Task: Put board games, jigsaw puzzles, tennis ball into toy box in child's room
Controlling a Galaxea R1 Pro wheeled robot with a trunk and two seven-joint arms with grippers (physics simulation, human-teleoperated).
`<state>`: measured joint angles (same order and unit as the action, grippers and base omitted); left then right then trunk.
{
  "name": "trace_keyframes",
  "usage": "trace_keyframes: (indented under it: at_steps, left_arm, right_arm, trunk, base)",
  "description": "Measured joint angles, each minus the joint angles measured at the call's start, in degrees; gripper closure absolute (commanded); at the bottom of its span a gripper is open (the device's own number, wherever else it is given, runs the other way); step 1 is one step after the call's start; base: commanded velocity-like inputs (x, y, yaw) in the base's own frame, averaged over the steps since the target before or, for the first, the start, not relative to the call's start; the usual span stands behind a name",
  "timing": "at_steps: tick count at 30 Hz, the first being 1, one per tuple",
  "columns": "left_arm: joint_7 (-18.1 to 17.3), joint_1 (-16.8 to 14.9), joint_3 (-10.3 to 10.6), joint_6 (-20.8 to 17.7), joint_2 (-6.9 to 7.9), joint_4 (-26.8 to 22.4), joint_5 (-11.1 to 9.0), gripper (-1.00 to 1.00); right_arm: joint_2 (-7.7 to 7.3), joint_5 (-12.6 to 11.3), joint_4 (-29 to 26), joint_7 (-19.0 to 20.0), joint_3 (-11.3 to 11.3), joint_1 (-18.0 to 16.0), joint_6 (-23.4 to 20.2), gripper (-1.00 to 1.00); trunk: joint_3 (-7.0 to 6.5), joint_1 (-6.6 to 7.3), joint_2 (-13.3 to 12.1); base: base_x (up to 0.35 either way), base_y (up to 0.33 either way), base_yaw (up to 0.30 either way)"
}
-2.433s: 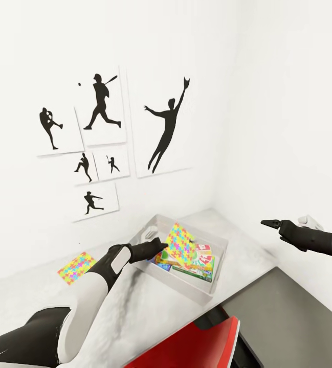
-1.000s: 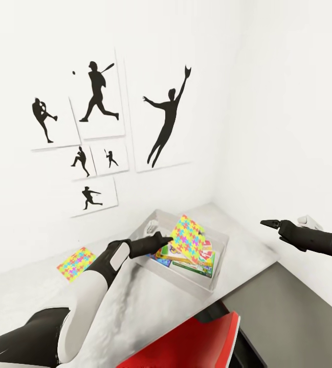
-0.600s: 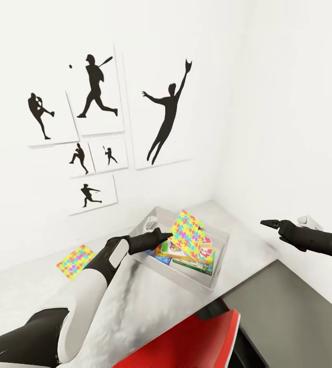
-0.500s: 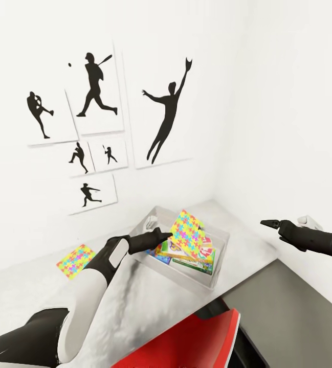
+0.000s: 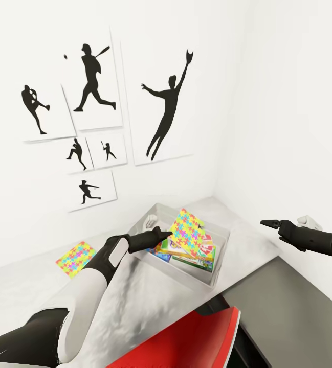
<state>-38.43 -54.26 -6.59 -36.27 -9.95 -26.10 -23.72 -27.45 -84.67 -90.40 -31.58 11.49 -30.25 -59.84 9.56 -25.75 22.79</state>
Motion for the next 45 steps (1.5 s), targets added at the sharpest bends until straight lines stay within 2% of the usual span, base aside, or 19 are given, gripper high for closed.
trace_keyframes:
  at_steps: [9, 29, 45]
  left_arm:
    - [0.0, 0.0, 0.2, -0.6, 0.01, -3.0, 0.0, 1.00]
    - [0.1, 0.0, 0.3, -2.1, 0.01, -3.7, -0.1, 1.00]
    - [0.5, 0.0, 0.4, -4.0, 0.01, -4.4, -0.1, 1.00]
  right_arm:
    - [0.12, 0.0, 0.0, 0.0, 0.0, 0.0, 0.0, -1.00]
    - [-0.04, 0.0, 0.0, 0.0, 0.0, 0.0, 0.0, -1.00]
    - [-0.05, 0.0, 0.0, 0.0, 0.0, 0.0, 0.0, -1.00]
  trunk:
    - [0.70, 0.00, 0.0]
    - [1.45, 0.00, 0.0]
    - [2.86, 0.00, 0.0]
  base:
    - [0.000, 0.000, 0.000]
    - [0.000, 0.000, 0.000]
    - [0.000, 0.000, 0.000]
